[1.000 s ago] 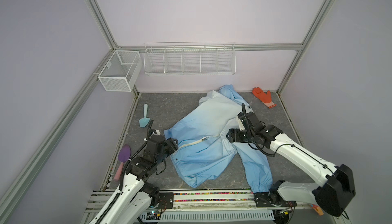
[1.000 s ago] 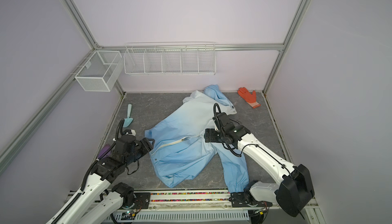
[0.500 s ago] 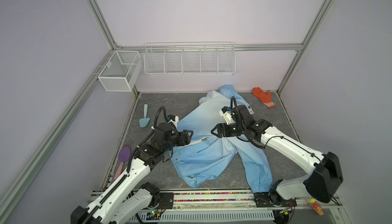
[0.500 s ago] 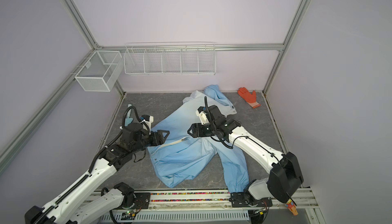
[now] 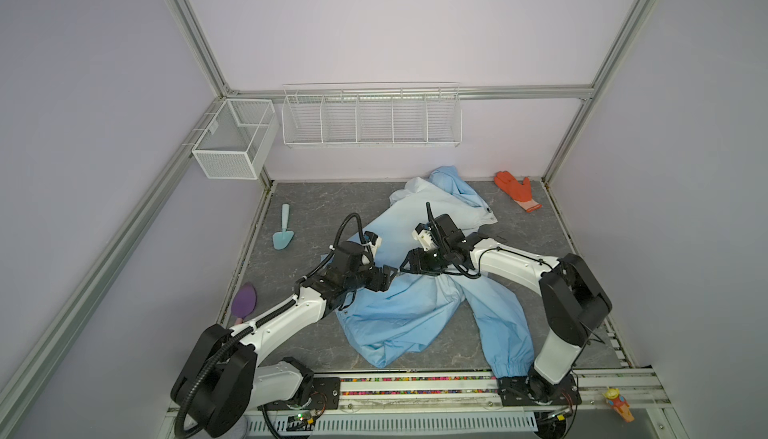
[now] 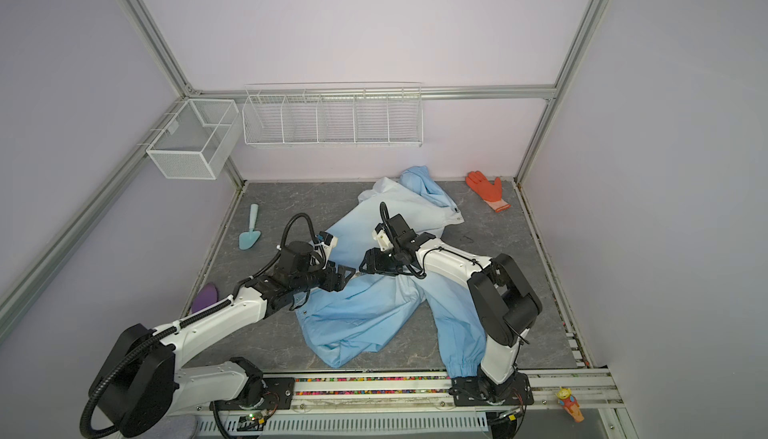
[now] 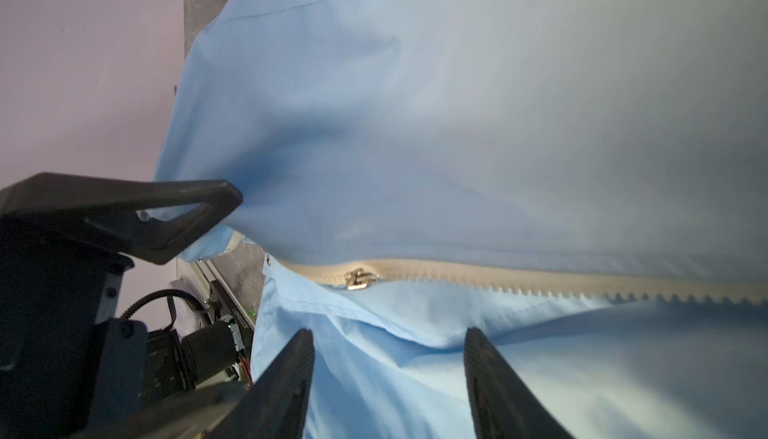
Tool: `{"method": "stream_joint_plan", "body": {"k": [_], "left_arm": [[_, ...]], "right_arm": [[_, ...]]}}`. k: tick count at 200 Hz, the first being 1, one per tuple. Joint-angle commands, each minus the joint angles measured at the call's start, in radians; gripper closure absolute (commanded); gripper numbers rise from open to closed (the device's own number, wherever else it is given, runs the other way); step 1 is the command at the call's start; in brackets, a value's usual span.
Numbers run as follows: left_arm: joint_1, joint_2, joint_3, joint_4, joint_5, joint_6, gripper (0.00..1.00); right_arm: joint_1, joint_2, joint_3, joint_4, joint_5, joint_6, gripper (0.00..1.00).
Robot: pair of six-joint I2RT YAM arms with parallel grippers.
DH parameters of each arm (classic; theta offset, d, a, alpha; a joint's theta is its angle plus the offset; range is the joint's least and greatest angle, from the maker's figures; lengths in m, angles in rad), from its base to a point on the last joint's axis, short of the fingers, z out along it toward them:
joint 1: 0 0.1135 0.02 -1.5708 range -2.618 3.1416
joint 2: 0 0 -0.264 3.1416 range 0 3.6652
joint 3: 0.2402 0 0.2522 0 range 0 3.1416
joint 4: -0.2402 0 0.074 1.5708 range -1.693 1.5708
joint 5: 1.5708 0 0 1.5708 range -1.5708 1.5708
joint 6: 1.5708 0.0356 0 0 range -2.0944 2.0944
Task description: Zip up the jacket
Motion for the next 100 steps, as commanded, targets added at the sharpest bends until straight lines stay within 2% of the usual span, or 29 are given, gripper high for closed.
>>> {"method": "stream_joint_plan", "body": {"k": [1,40,74,100], "left_arm": [[-0.002,0.005,-0.026,0.048,0.021,0.033,0.23],[-0.002,-0.029,-0.084,0.079,-0.015,0.002,0.26],[-0.003,0.012,-0.09,0.053,-0.062,0.0,0.29],[-0.002,0.031,-0.097,0.079,-0.049,-0.014,0.39]], "right_arm": [[0.003,0.038,0.017,0.078,-0.038,0.036,0.42],[0.003,0.089,0.015,0.138,-0.04,0.031,0.42],[0.004,0.133,0.007,0.204,-0.068,0.041,0.43],[0.007,0.153,0.0,0.256,-0.092,0.058,0.44]]}}
